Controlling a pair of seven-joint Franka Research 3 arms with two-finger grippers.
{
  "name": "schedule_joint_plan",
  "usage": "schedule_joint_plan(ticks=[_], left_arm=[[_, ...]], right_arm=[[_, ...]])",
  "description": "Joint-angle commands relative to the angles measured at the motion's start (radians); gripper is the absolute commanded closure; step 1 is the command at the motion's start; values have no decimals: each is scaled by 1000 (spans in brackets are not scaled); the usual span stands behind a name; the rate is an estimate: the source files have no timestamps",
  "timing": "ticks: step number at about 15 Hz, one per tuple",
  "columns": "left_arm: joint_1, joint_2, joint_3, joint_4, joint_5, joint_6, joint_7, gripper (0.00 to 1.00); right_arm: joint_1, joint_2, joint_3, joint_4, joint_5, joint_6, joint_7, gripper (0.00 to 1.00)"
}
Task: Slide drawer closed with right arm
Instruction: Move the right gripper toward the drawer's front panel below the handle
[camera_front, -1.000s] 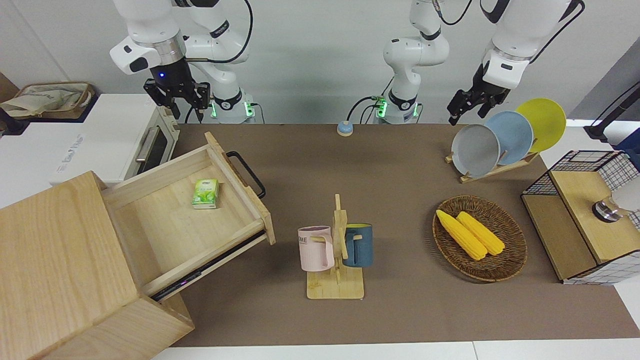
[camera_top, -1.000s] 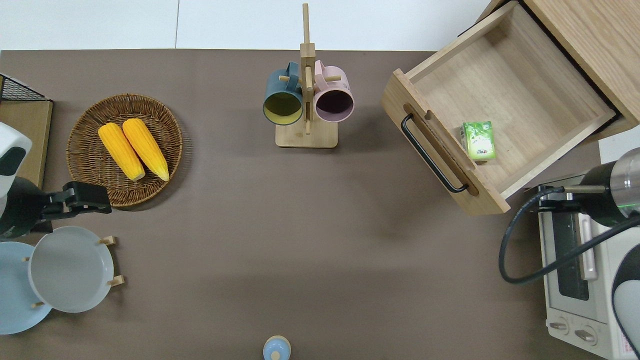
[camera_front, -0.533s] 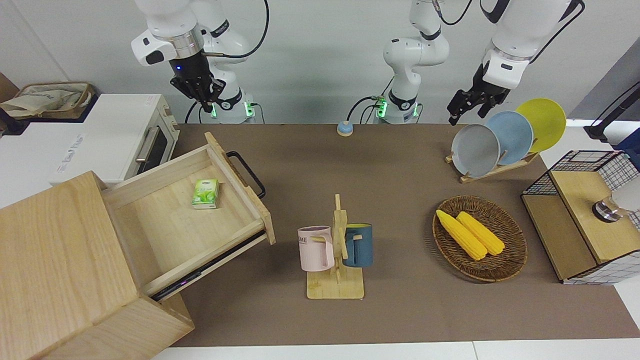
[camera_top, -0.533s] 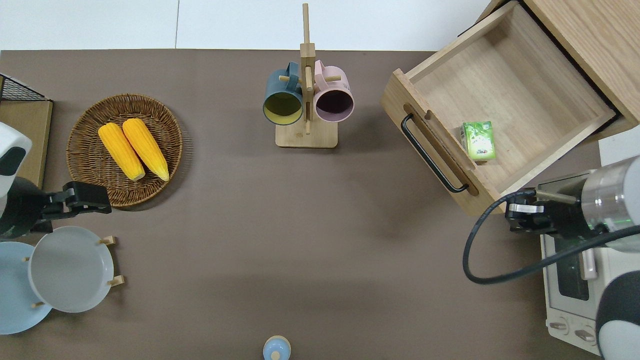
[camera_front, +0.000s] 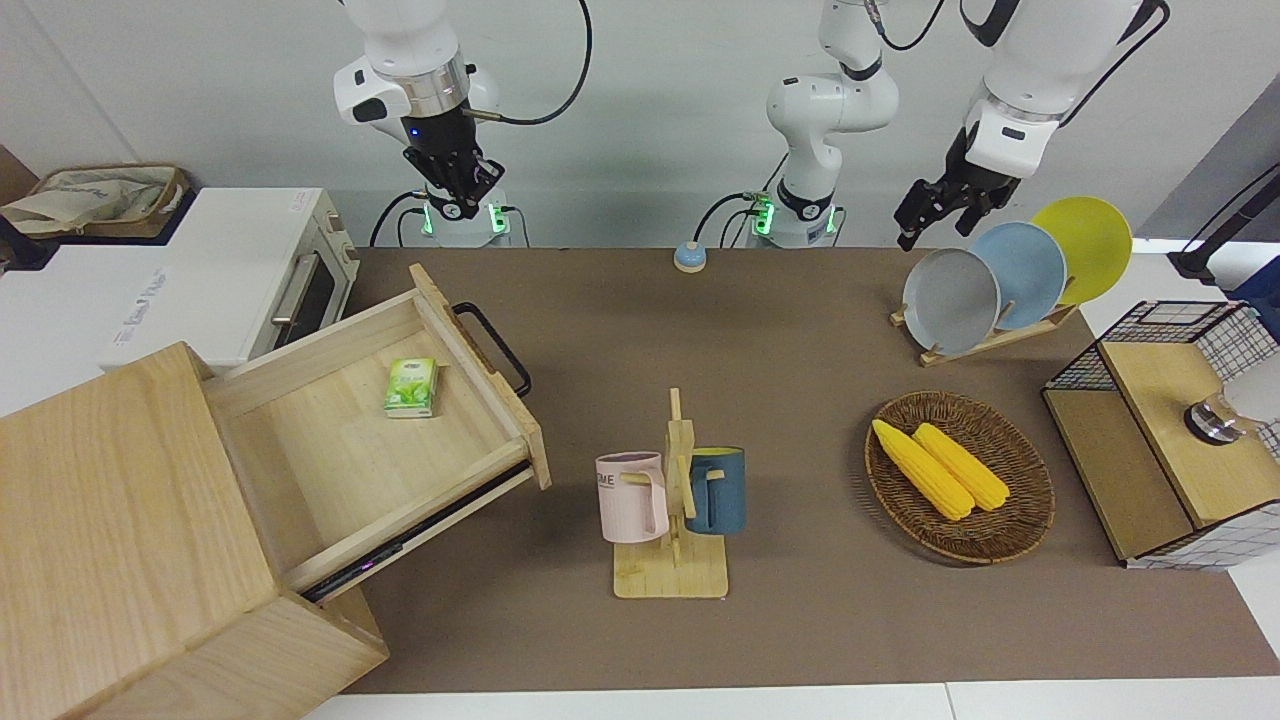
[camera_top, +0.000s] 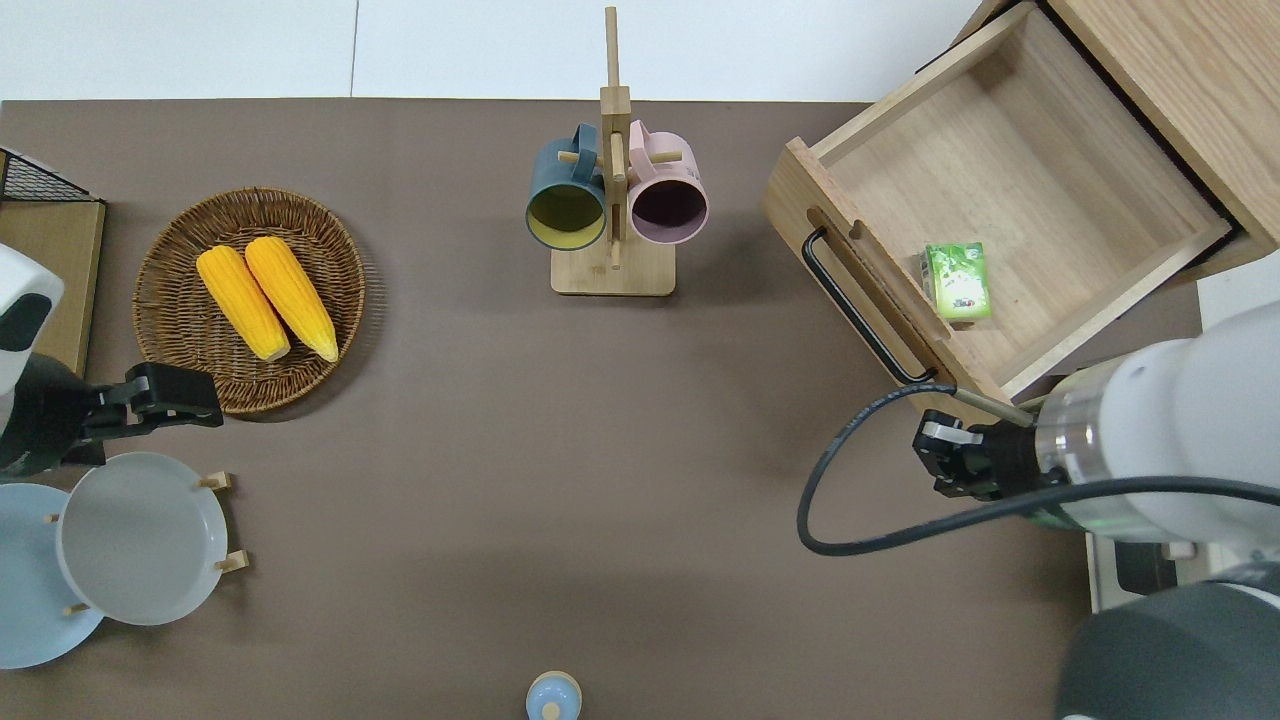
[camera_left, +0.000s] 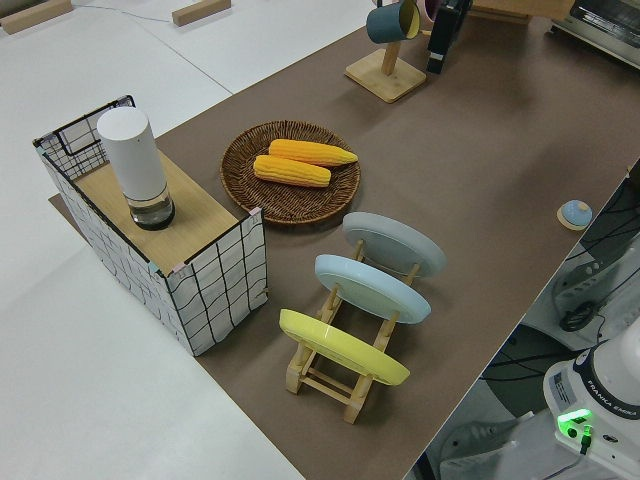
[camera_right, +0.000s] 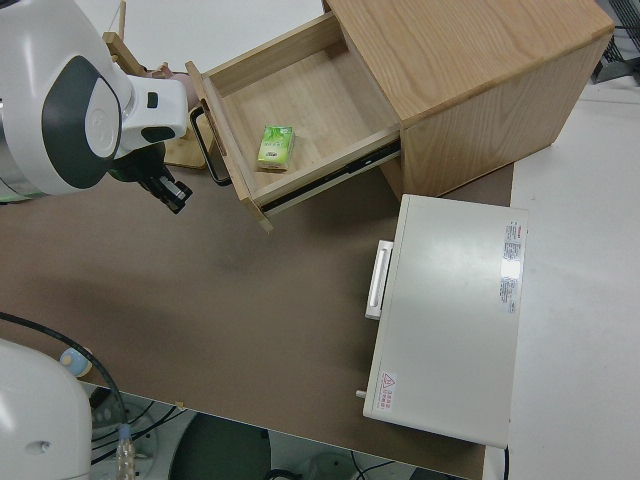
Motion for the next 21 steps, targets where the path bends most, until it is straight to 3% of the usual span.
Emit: schedule_joint_plan(ticks=[1,5,9,16,19,21], left_arm=[[-1,-8,4,4,-1,-17,9,7],[-1,-8,4,4,-1,-17,9,7],[-1,-8,4,4,-1,-16,9,7],[-1,-8,4,4,-1,-16,9,7],[-1,-8,4,4,-1,-17,9,7],[-1,-8,4,4,-1,-16,9,7]], right_arm=[[43,-18,-11,-77,49,78,116,1000],[104,-9,-14,-212,66,277,303,1000],[124,31,-16,-240,61,388,413,1000],[141,115,-40,-231,23,499,490,1000],[158,172,-49,-198,1,499,495,1000],[181,221,-89,-148,-9,499,506,1000]])
